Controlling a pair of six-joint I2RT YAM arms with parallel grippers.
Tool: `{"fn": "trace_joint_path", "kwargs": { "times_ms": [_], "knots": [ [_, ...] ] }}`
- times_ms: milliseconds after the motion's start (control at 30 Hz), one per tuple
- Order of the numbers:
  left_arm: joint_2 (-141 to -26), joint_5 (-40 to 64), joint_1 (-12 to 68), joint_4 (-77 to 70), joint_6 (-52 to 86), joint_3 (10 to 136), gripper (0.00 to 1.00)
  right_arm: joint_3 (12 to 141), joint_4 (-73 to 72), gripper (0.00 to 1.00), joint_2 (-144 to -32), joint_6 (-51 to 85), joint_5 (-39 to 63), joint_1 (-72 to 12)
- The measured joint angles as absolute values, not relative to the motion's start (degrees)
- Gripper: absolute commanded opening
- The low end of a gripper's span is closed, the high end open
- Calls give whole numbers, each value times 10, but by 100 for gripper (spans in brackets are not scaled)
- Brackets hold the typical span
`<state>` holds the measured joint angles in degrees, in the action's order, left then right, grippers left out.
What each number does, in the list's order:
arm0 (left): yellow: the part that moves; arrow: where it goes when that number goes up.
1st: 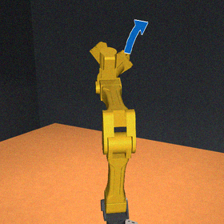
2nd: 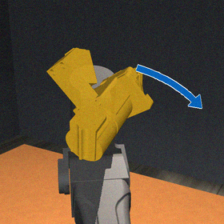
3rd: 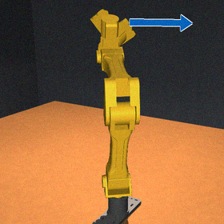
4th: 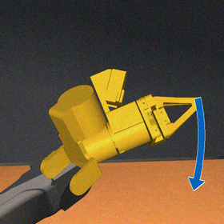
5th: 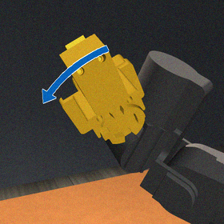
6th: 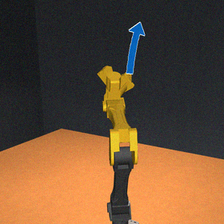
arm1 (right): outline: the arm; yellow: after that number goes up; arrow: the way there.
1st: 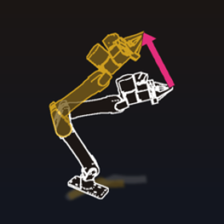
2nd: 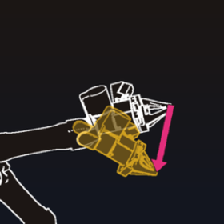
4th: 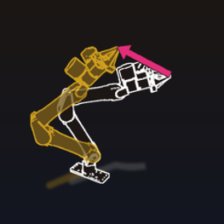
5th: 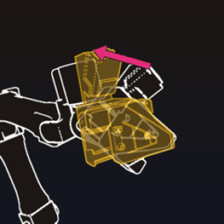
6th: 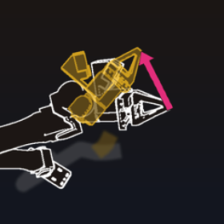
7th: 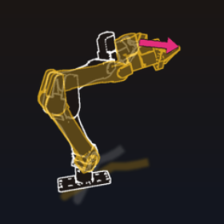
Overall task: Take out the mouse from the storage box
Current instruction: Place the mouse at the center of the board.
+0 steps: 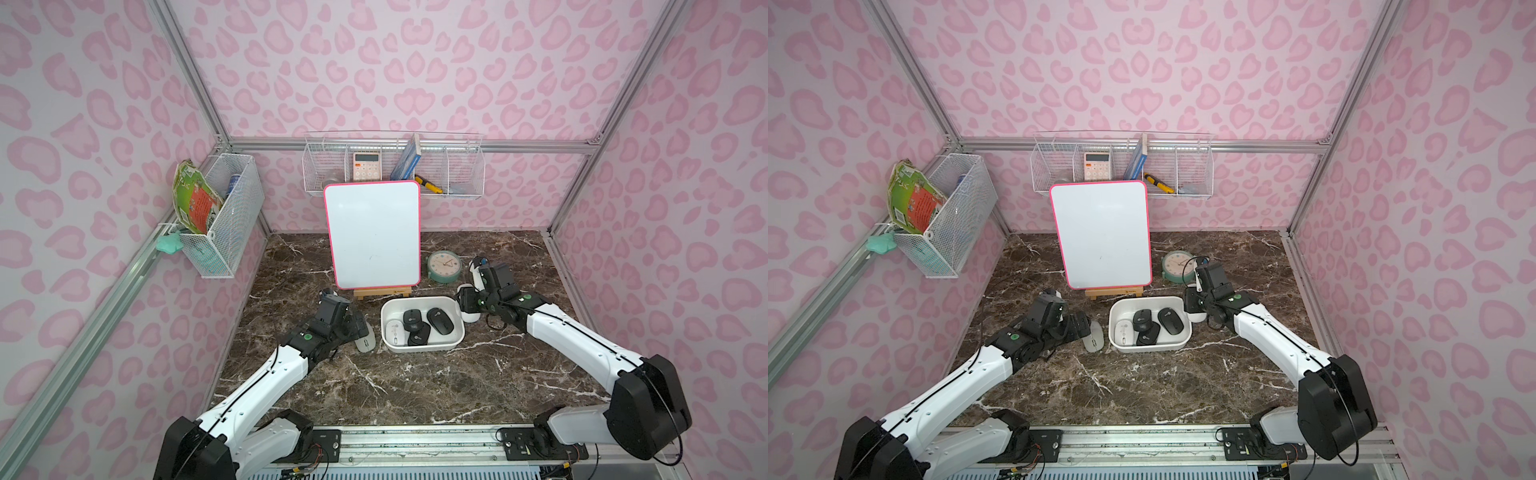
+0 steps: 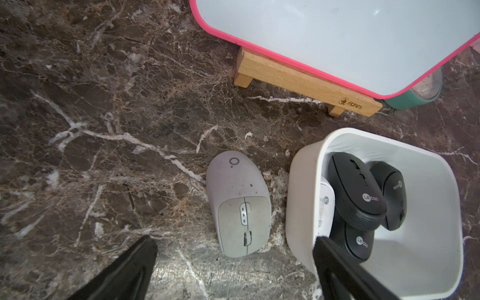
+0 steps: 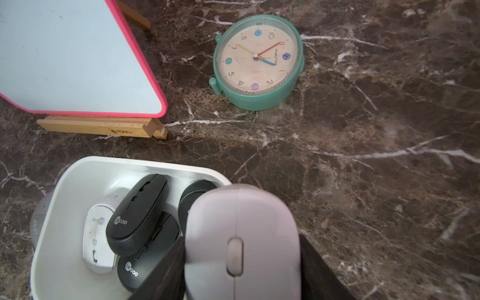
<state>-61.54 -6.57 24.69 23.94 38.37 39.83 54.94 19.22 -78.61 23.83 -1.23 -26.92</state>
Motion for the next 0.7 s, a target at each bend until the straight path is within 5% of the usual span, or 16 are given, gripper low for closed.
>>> {"fn": "trace_joint_path", "kwargs": {
  "times_ms": [700],
  "knots": [
    [-624, -52, 247, 249, 382, 423, 99, 496, 209, 43, -843, 272, 32, -134]
  ]
}}
